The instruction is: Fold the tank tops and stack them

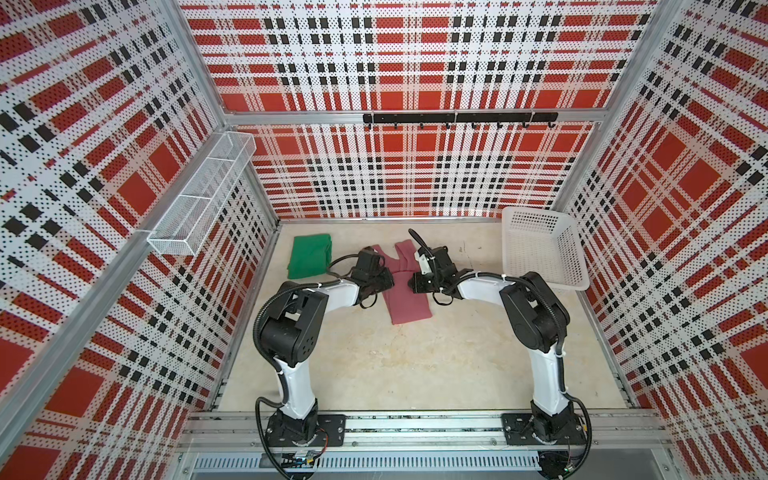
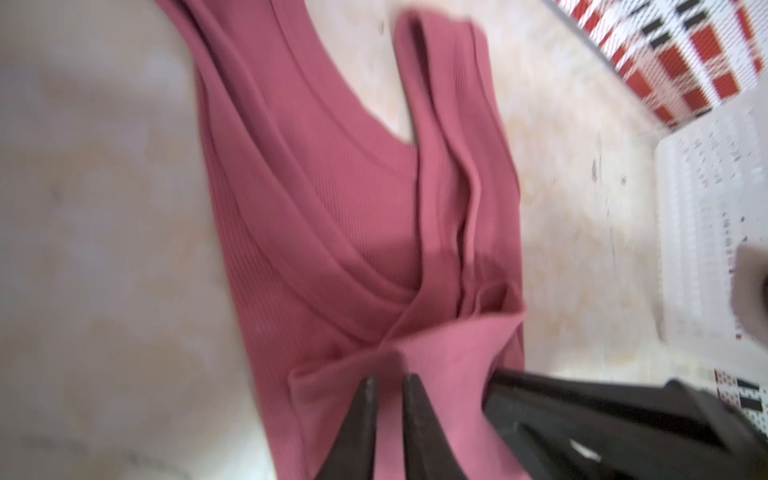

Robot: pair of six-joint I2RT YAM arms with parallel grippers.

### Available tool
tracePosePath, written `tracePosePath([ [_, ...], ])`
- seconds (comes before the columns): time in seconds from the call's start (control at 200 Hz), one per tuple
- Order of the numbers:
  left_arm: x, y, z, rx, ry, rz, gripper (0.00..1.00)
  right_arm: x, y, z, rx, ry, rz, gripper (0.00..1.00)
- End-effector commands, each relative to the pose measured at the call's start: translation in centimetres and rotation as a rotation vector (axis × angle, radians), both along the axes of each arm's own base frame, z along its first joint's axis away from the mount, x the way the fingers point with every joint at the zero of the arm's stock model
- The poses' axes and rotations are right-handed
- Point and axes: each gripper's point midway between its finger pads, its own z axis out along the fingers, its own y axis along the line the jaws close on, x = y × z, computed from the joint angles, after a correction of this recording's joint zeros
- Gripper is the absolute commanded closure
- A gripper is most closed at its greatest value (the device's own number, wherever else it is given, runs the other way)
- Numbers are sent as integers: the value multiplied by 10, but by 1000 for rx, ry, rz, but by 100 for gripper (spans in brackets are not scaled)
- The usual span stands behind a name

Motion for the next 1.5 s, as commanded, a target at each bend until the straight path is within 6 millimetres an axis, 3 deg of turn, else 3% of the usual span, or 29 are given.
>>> tracePosePath([
  [0.0,18,9,0,58,-20,-22,83,33,9,18,73,-79,-56,84],
  [0.125,34,20,7,91,-37,-4,82,55,5,21,90,-97,-109,79],
  [0.256,34,35,18,71,-50,24,83,48,-6,37,72,-127,-124,76],
  [0.411,2,6,26,13,-56,-26,81,10,-21,34,59,-83,-100,71],
  [0.636,-39,-29,9,-62,-22,-55,81,-55,-14,18,43,-15,-27,77],
  [0.832,-66,-21,-36,-30,80,-57,81,-87,-30,-12,15,60,-58,79],
  [1.047,-112,-23,-59,19,172,-148,79,-145,-36,-22,18,152,-59,79],
  [1.112,-121,-19,-54,41,172,-167,78,-163,-32,-14,31,165,-45,78],
  [1.173,-120,-9,-37,60,145,-156,76,-173,-31,-3,40,170,-36,76],
  [1.293,-114,3,16,36,68,-138,53,-179,-45,19,36,166,-74,65],
  [1.368,-120,8,41,31,43,-132,46,-183,-56,25,-4,175,-99,58],
  [1.428,-135,10,48,8,53,-125,46,-189,-60,26,-6,204,-104,55],
  [1.493,-158,12,38,-46,97,-119,46,-197,-61,24,16,240,-106,53],
])
